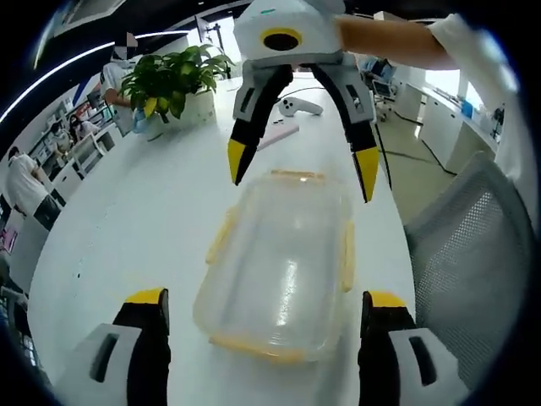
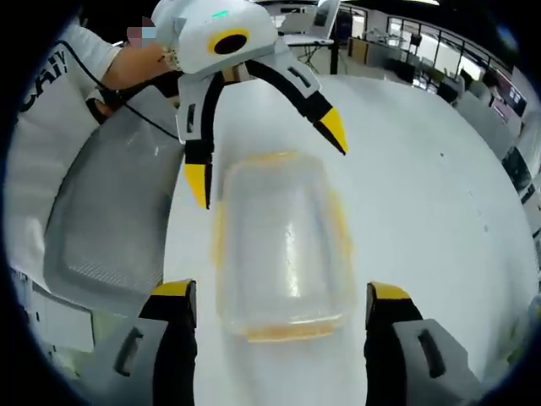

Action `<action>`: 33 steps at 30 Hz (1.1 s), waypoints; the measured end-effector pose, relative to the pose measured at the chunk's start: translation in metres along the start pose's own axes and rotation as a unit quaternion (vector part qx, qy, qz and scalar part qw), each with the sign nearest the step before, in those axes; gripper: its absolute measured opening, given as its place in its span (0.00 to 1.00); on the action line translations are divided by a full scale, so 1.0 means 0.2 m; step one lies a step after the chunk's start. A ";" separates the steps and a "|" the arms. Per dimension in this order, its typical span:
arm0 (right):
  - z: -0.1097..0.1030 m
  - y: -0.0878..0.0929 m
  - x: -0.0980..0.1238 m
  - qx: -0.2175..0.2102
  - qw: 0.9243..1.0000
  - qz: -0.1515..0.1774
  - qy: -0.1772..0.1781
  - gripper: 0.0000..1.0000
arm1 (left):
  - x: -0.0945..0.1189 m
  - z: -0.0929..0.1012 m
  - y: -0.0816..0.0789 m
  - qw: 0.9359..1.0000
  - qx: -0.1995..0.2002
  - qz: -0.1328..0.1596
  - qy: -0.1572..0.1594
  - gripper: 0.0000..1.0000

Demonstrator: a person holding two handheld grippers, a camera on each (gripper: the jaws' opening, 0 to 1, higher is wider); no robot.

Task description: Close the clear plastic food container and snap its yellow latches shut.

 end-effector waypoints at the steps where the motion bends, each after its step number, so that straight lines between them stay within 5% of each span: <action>1: 0.00 0.00 0.00 0.002 1.000 -0.001 0.001 0.79 | 0.00 0.00 0.00 1.000 0.000 -0.001 0.001 0.92; 14: 0.02 0.04 -0.04 0.020 1.000 -0.021 0.003 0.74 | -0.05 0.04 0.01 1.000 -0.019 -0.012 0.011 0.88; 21: 0.03 0.04 -0.04 0.034 0.999 -0.029 0.008 0.70 | -0.05 0.02 0.01 0.999 -0.048 -0.014 0.001 0.72; 33: 0.02 0.04 -0.04 0.040 0.999 -0.033 0.006 0.69 | -0.05 0.03 0.01 0.999 -0.047 -0.015 0.002 0.71</action>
Point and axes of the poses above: the point that each gripper's makers call its tool centre point, and the gripper's own axes: x roughly backward along the fingers, z roughly to its right, y roughly out of its underside, the point moved 1 cm from there along x, roughly backward along the fingers, and after that the axes turned 2 degrees about -y, right-handed, at the moved point
